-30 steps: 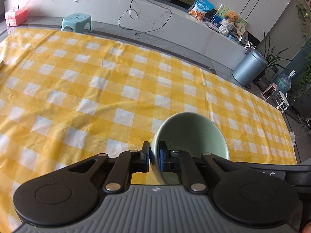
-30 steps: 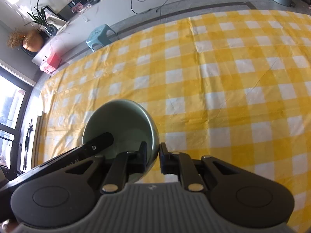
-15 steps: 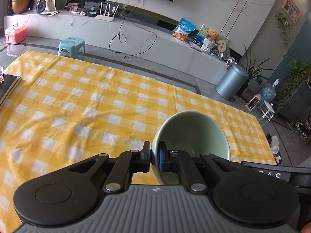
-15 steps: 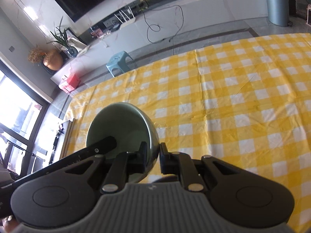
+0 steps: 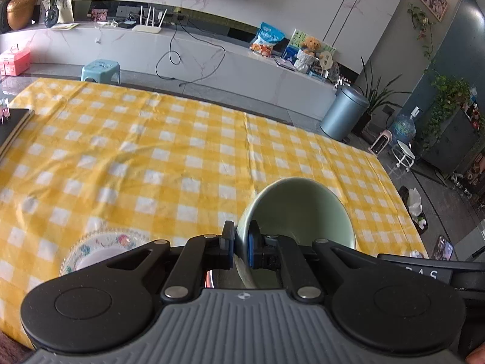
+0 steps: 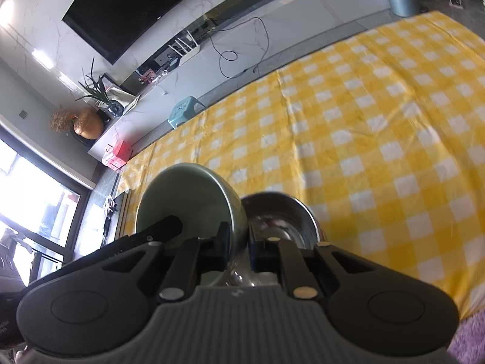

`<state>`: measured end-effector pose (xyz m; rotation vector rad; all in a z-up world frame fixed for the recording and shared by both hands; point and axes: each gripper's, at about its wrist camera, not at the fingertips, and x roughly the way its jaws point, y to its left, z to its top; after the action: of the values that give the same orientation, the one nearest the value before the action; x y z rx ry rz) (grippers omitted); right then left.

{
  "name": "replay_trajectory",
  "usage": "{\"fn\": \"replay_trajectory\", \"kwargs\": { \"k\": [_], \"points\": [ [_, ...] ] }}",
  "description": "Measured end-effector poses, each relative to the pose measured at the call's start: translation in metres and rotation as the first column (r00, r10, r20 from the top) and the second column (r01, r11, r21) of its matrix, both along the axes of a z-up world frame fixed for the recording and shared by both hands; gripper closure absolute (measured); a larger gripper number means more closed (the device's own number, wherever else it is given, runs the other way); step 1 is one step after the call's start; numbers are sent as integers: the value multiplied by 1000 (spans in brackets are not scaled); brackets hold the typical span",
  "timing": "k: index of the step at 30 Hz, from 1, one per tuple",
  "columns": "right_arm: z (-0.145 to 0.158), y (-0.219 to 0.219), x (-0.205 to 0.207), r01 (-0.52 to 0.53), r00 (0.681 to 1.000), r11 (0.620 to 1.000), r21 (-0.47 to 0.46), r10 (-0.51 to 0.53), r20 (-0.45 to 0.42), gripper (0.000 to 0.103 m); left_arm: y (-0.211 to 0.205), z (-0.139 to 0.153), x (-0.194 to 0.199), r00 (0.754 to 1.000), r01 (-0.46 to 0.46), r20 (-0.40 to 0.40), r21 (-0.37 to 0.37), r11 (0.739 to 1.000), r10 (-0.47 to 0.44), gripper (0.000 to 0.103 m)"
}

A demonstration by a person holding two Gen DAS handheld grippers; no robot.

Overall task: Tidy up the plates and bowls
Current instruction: 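Carry the green bowl with both tools and lower it into the orange bowl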

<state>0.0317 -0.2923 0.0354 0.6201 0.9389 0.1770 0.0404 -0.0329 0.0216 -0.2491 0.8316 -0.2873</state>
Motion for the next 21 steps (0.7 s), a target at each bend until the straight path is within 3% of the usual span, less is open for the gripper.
{"fn": "replay_trajectory", "kwargs": {
  "k": [6,14,21],
  "points": [
    [-15,-10,-13,26,999,999,25,-25,-37,92,-8,-12,-7,999,25,-40,25,999,-24,94],
    [-26,-10,-10,18,998,1000,-25,-20,-66,93,-17,-27,-2,994,73,-88,63,995,-67,94],
    [-34,0,-1,-23,998,992,-123,15,-65,94,-22,-38,5,987,103,-132,115,988,-87,94]
  ]
}}
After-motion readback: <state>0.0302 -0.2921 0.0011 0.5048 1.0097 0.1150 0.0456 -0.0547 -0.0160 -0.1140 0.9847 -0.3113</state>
